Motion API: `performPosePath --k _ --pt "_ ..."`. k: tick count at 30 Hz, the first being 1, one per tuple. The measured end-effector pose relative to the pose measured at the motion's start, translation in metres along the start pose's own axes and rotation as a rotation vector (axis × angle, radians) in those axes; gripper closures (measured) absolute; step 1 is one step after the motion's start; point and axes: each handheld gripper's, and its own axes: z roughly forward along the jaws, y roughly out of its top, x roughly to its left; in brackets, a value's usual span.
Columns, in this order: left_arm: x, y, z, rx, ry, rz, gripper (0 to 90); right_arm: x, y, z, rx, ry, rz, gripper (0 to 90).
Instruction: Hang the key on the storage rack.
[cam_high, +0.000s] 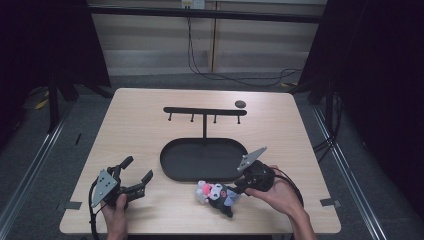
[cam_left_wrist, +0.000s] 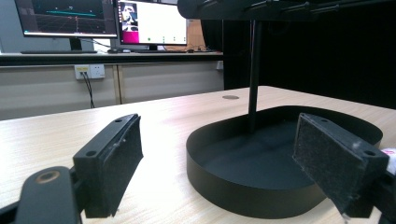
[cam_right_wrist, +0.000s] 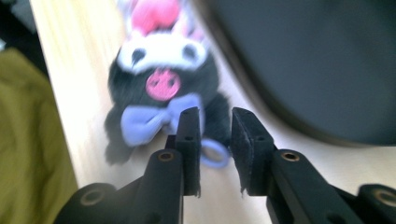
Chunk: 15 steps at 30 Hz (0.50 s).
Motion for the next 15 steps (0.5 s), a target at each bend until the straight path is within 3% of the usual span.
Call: performPosePath --k 3,15 --pt "0.000 0.000 0.000 0.000 0.000 0.000 15.3 0.004 0.003 0.006 0.061 0.029 -0.017 75.2" --pt "0.000 0.000 0.000 -0.001 -0.001 0.000 15.3 -0.001 0.023 0.019 0.161 0.059 -0.042 73.6"
